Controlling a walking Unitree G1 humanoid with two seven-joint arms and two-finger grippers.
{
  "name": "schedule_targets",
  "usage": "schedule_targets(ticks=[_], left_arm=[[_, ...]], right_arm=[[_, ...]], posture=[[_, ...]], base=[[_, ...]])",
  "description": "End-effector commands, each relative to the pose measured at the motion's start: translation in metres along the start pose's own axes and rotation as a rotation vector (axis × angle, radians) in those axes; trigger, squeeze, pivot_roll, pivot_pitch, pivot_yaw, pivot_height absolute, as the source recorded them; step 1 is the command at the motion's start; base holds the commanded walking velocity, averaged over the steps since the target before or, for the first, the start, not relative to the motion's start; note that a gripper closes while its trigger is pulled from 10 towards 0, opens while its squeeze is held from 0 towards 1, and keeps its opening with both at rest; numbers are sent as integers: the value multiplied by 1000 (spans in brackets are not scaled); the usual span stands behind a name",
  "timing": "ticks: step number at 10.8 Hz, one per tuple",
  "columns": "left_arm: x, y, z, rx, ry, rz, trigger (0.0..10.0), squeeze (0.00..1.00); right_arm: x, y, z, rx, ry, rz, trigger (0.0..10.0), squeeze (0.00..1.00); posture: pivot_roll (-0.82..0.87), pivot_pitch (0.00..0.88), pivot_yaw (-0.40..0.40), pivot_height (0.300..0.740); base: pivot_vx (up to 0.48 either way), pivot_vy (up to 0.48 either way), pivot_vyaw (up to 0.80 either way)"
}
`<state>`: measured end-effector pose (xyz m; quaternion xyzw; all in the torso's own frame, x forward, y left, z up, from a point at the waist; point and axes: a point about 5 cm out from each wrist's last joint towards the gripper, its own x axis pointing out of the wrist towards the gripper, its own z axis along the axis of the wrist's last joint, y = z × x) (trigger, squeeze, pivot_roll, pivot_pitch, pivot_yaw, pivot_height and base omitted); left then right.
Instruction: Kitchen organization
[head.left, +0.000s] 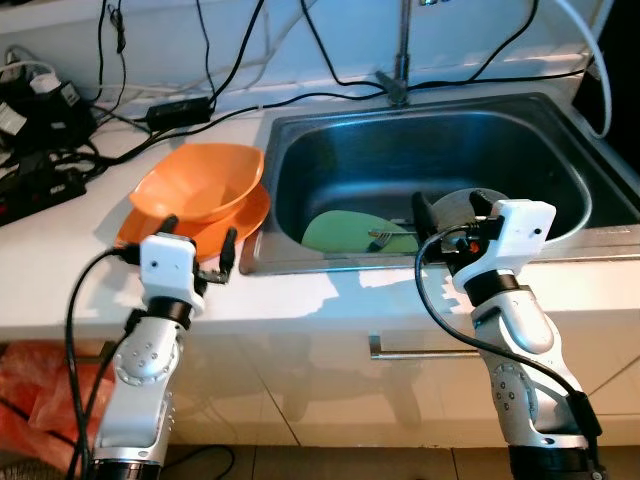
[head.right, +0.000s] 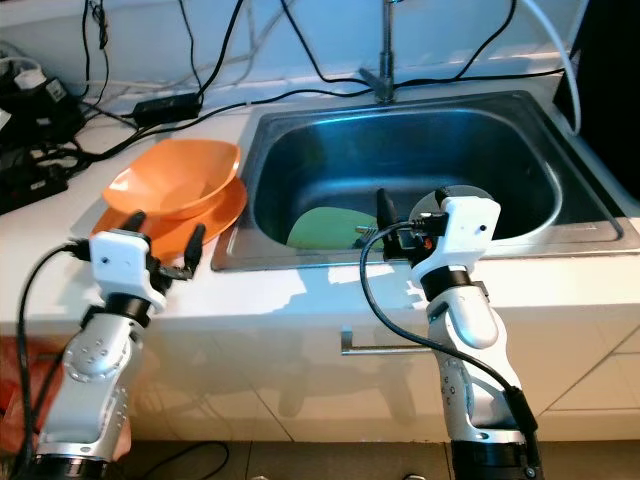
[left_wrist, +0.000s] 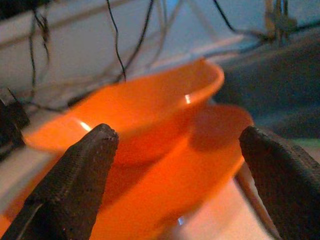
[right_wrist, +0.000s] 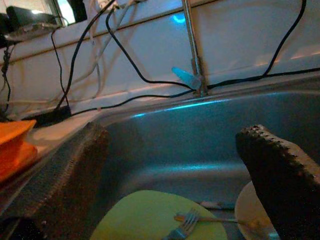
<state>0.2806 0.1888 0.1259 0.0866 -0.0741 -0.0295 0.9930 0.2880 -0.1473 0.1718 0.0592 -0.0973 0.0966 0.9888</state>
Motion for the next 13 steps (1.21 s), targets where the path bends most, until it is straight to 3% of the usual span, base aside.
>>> schedule_targets(ticks=[1, 9, 13], left_arm=[[1, 7, -4, 4, 20, 31, 10000, 0], [11, -6, -1, -5, -7, 1, 10000, 0], [20, -30, 6, -90, -39, 1, 10000, 0]], right_arm=[[1, 5, -3, -2, 5, 12, 10000, 949], [4, 6, -9, -1, 26, 3, 10000, 961], [5, 0, 0, -38, 34, 31, 10000, 957]], posture=[[66, 24, 159, 740], [54, 19, 154, 740], [8, 21, 87, 740]], base=[[0, 0, 0], [0, 0, 0], [0, 0, 0]])
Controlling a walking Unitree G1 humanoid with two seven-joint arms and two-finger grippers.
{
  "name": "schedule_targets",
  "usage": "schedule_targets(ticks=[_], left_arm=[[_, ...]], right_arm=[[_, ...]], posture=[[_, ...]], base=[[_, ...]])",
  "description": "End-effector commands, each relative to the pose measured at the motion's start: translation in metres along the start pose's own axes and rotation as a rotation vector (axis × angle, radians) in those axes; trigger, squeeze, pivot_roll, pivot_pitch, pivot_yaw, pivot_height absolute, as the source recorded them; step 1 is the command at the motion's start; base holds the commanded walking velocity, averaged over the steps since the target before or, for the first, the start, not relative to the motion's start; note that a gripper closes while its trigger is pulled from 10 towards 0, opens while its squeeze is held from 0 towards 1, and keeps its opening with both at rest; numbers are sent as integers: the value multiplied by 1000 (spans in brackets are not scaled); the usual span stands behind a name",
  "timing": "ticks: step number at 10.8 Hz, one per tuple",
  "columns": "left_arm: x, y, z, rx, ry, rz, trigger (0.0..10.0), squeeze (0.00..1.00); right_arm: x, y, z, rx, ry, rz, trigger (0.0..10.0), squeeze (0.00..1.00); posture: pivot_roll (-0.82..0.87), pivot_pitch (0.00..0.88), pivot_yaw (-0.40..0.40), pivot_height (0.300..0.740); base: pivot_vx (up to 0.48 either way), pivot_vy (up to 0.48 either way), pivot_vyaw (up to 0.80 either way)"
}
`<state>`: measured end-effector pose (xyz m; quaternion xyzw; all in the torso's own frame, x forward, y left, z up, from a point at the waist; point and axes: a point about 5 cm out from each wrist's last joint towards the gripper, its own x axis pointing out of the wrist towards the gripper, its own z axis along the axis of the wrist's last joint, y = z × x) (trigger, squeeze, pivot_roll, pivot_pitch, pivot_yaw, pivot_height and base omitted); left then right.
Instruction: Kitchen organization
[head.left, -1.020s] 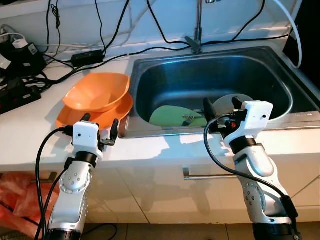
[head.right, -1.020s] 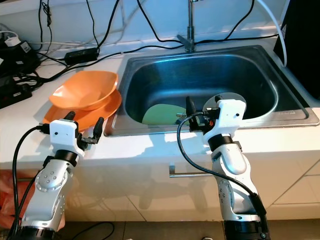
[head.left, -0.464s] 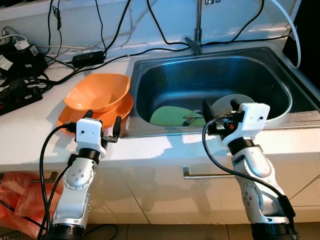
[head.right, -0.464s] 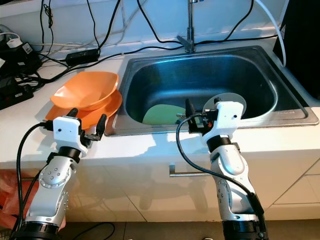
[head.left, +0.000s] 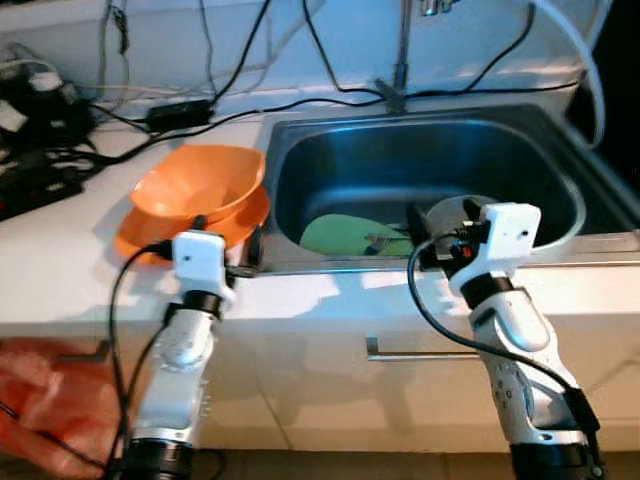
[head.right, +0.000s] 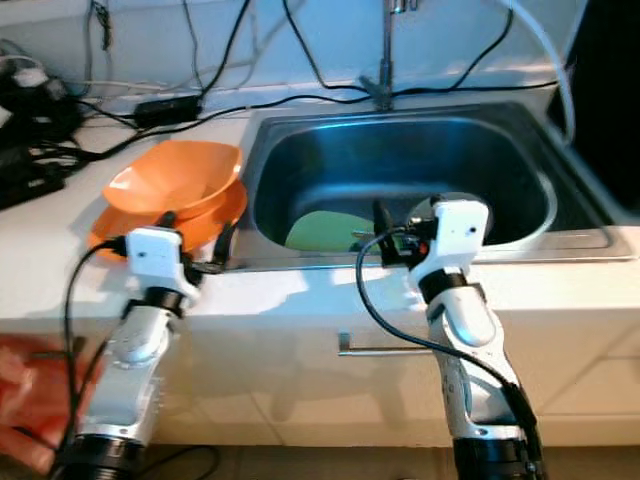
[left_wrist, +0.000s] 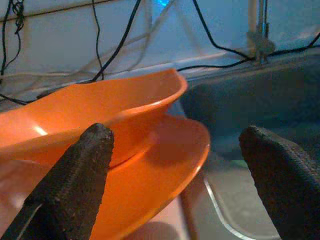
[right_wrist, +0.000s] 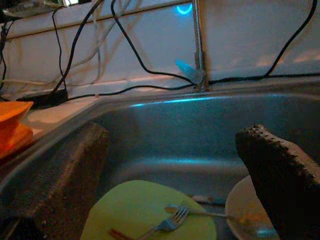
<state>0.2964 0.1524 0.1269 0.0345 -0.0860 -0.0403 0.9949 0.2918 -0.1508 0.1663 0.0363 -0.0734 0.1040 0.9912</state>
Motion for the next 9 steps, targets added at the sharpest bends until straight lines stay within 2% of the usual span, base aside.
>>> schedule_targets(ticks=[1, 2, 5, 8, 9], left_arm=[[2, -3, 5, -3, -24, 9, 10000, 0], [3, -14, 7, -32, -33, 0, 10000, 0], [4, -26, 2, -55, -21, -39, 10000, 0], [6, -5, 8, -13, -38, 25, 10000, 0], [7, -7, 7, -6, -36, 28, 10000, 0]], right_arm=[[1, 2, 8, -12, -15, 26, 10000, 957], [-2, -2, 11, -29, -8, 35, 10000, 957], [-4, -6, 9, -39, 12, 18, 10000, 953], [7, -3, 15, -32, 0, 24, 10000, 949], [7, -5, 13, -24, 0, 18, 10000, 949]], posture=[[-13, 29, 58, 740], [-33, 33, 46, 740], [-52, 18, 45, 740], [-34, 42, 44, 740], [3, 51, 42, 740]], base=[[0, 0, 0], [0, 0, 0], [0, 0, 0], [0, 0, 0], [0, 0, 0]])
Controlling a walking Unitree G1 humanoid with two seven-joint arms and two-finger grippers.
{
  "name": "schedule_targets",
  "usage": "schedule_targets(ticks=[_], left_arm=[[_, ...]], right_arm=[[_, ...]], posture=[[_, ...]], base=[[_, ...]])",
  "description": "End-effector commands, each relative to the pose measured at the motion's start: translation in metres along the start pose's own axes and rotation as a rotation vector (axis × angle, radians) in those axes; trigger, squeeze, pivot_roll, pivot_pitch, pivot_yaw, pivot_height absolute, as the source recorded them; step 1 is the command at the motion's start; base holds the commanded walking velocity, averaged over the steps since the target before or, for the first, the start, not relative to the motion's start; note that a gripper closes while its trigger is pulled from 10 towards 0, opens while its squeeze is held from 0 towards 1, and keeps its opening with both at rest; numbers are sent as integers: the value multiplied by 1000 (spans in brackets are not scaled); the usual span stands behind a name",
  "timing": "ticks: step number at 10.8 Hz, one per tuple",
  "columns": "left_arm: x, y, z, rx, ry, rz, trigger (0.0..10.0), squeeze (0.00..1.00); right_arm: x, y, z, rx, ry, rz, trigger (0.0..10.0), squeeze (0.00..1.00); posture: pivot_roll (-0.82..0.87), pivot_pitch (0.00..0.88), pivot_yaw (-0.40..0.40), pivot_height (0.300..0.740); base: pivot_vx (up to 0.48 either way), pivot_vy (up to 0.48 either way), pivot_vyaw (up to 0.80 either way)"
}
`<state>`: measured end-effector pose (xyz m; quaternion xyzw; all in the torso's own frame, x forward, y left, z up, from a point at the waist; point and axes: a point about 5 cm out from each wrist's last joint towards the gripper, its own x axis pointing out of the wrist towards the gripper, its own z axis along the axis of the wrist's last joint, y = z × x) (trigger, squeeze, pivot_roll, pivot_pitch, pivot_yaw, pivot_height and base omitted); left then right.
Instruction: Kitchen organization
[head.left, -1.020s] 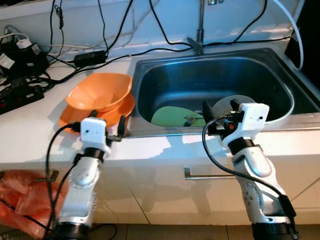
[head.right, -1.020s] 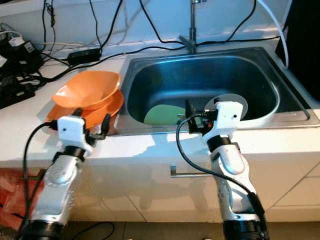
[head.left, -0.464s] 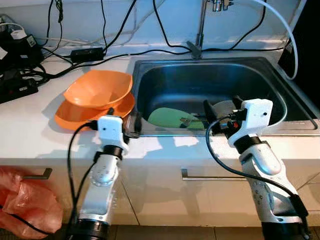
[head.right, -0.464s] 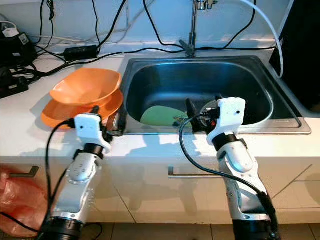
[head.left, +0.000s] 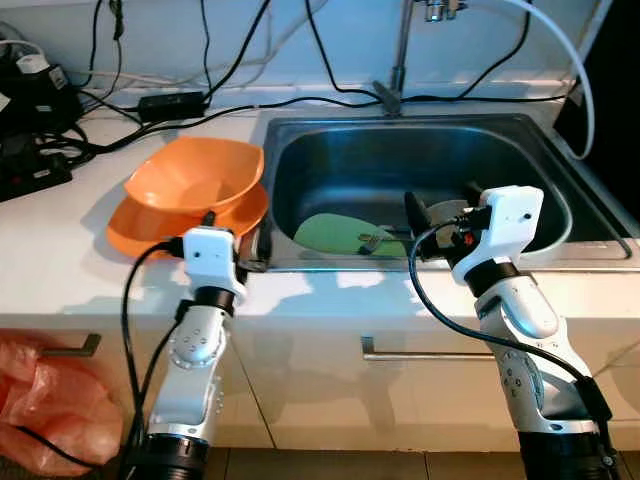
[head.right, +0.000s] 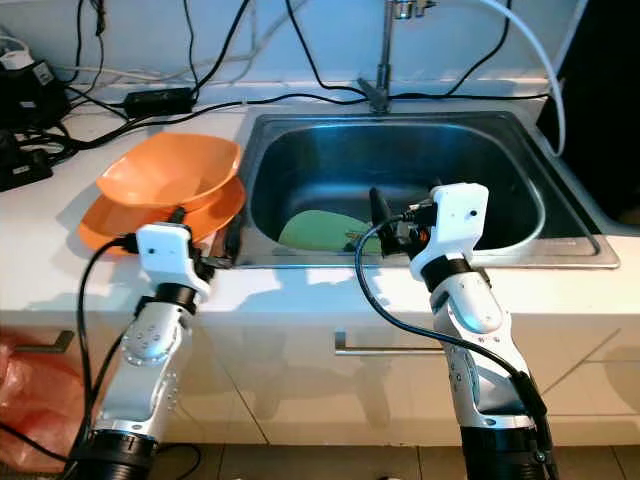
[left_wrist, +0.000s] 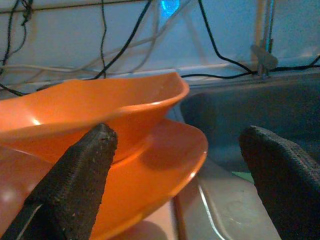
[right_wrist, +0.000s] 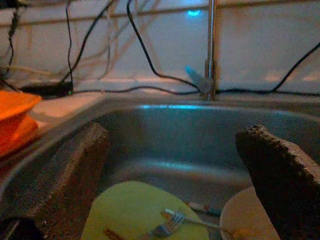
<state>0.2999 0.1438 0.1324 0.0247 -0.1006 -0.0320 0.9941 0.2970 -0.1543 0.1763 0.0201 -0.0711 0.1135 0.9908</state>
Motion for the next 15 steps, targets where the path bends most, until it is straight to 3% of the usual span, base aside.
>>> schedule_targets(ticks=[1, 3, 5, 7, 9, 12, 15], left_arm=[[3, -2, 4, 13, -13, 2, 10000, 0], [1, -2, 7, -3, -17, 18, 10000, 0], [4, -6, 6, -7, -17, 12, 10000, 0], [12, -12, 11, -36, -39, 37, 10000, 0], [12, -15, 12, -60, -43, 55, 10000, 0], [17, -18, 15, -62, -54, 47, 10000, 0], [21, -10, 16, -42, -58, 51, 10000, 0]], right_arm=[[0, -3, -3, 8, 6, -12, 10000, 945], [6, 1, -1, 21, -1, -11, 10000, 949], [6, -4, 1, 7, -4, -19, 10000, 945], [10, -15, 3, -11, -2, -35, 10000, 949], [17, -16, 7, -16, -7, -23, 10000, 949], [23, -19, 7, -16, -15, -27, 10000, 949], [22, -22, 2, 5, -25, -65, 10000, 945]], posture=[[25, 52, 36, 740], [13, 57, 37, 740], [-2, 52, 34, 740], [-12, 38, -17, 740], [-8, 27, -31, 740], [4, 17, -25, 740], [20, 13, 11, 740]], base=[[0, 0, 0], [0, 0, 0], [0, 0, 0], [0, 0, 0], [0, 0, 0], [0, 0, 0], [0, 0, 0]])
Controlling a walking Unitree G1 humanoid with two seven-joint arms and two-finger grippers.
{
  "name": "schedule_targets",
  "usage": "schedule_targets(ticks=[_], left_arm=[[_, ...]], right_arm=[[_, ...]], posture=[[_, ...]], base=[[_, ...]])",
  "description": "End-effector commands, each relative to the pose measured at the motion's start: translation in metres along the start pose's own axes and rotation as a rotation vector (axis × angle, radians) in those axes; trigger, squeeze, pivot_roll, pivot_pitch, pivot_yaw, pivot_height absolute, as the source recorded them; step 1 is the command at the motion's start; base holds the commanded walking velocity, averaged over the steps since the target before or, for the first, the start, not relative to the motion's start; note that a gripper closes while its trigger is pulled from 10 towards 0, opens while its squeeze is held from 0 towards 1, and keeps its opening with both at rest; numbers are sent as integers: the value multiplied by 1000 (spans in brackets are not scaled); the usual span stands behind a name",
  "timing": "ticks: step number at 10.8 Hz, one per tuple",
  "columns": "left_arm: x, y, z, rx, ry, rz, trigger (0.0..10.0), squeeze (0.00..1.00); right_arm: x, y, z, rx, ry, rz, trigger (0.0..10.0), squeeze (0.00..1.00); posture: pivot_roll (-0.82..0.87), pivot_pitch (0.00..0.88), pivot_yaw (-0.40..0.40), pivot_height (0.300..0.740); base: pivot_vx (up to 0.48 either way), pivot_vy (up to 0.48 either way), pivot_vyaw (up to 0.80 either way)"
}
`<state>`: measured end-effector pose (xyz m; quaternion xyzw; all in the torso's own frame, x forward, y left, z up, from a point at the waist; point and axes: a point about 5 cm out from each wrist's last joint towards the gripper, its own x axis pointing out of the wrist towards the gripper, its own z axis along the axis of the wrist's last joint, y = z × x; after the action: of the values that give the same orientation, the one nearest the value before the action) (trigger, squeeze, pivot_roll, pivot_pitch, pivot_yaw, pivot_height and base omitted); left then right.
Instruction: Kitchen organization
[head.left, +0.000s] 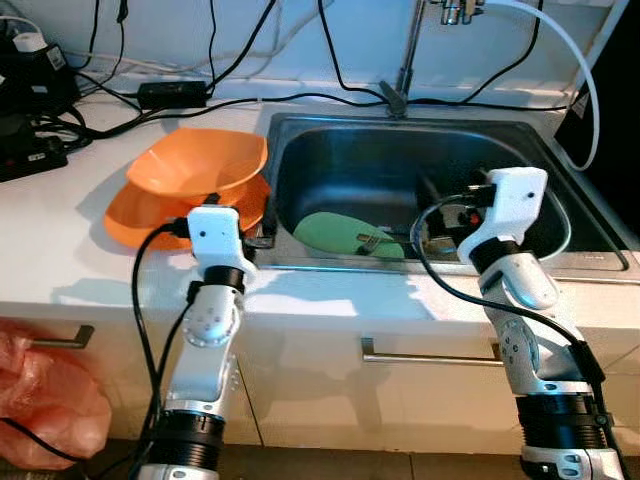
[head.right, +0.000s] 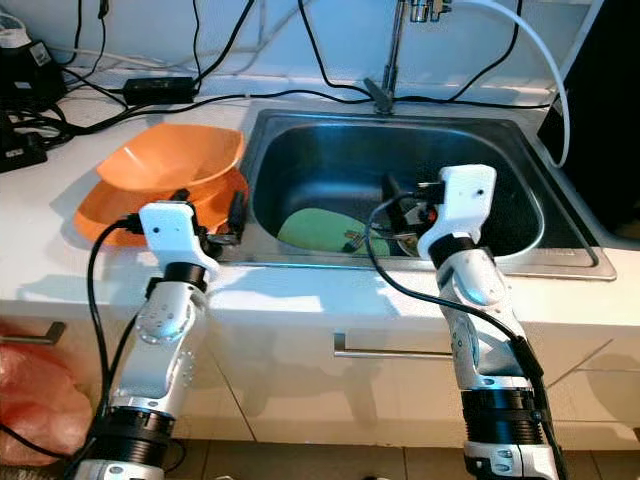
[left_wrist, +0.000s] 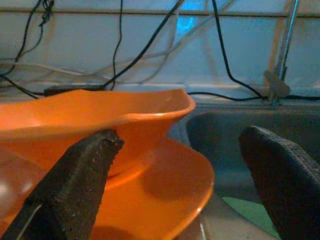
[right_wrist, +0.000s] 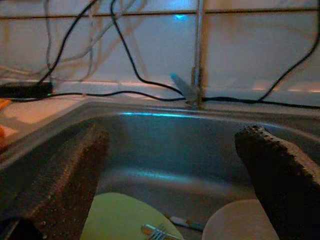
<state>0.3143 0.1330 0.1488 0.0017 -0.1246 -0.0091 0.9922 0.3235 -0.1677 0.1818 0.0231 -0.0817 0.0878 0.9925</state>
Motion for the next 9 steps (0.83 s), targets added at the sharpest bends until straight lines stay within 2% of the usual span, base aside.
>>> schedule_targets(ticks=[1, 3, 5, 8, 9], left_arm=[[6, 2, 10, 11, -35, 2, 10000, 0], [9, -2, 9, -14, -23, -4, 10000, 0], [3, -17, 9, -78, -14, -41, 10000, 0], [1, -26, 29, -95, -80, -100, 10000, 0], [4, -22, 39, -92, -120, -52, 10000, 0]], right_arm=[[-1, -4, -3, 14, 3, -27, 10000, 949], [1, -6, 0, -11, 6, -4, 10000, 945], [2, -9, 4, -20, 11, 28, 10000, 945], [-7, 2, 2, 13, 91, 252, 10000, 941], [-9, 4, 2, 22, 103, 296, 10000, 933]], posture=[[12, 10, 2, 740], [0, 15, -27, 740], [-4, 2, -66, 740], [-11, 0, -81, 740], [-12, 0, -85, 740]], base=[[0, 0, 0], [0, 0, 0], [0, 0, 0], [0, 0, 0], [0, 0, 0]])
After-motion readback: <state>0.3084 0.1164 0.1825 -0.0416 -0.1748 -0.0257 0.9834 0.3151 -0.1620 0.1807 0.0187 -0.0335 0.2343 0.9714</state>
